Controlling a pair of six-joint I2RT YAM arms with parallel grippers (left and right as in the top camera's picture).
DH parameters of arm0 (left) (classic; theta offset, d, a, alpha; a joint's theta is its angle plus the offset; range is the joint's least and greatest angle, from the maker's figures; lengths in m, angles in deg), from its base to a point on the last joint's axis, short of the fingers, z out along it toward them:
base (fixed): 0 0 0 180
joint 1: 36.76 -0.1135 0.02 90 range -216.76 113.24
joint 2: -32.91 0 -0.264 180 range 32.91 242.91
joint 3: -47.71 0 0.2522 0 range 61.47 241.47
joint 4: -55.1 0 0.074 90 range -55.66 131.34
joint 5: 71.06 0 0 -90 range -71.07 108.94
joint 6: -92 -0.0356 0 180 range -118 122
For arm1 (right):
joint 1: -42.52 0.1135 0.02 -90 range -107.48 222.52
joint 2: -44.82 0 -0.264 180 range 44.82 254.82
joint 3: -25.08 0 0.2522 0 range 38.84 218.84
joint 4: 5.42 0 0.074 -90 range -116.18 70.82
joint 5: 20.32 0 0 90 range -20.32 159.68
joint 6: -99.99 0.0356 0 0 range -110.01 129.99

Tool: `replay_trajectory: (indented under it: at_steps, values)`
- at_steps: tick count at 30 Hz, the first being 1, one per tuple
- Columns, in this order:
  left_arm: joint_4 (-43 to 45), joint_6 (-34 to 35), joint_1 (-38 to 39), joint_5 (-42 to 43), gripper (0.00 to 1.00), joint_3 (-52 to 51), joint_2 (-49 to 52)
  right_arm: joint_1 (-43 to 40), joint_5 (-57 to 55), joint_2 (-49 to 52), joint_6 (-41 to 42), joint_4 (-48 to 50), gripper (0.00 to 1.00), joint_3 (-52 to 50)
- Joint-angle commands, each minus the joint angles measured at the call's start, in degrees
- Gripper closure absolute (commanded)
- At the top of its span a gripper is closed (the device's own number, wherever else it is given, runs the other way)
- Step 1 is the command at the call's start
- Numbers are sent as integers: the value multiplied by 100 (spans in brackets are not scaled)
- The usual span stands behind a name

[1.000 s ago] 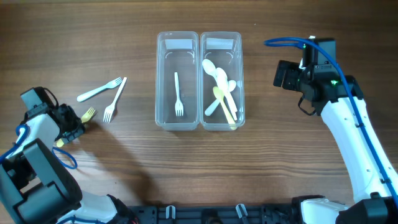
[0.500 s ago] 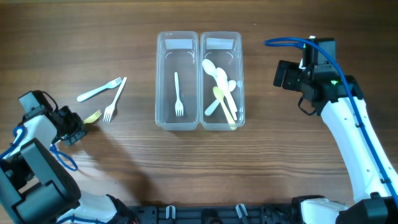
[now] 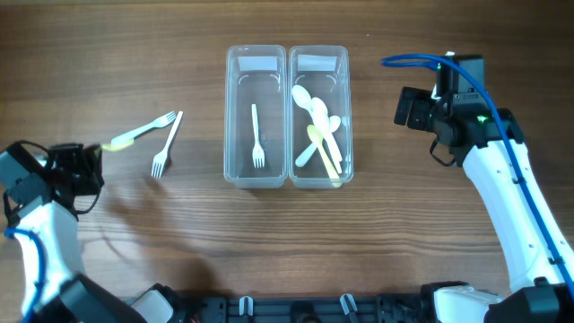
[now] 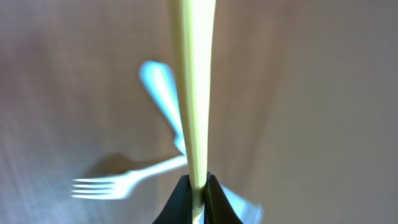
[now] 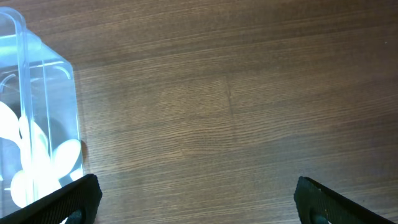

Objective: Pack container
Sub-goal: 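Move the left gripper to the yellow fork and grasp it, then drop the yellow fork into the left container with the left gripper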

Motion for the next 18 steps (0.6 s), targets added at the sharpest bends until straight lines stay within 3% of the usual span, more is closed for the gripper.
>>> replay_trajectory:
  at_steps: [1, 11, 18]
  values:
    - [302, -1405, 546, 798, 96, 2, -946, -13, -101, 37, -72, 17, 1, 76]
    - [1456, -3818, 3217, 728, 96, 2, -1250, -13, -101, 37, -70, 17, 0, 76]
    - [1615, -4402, 4577, -177, 96, 2, -1128, -13, -101, 37, -72, 17, 0, 76]
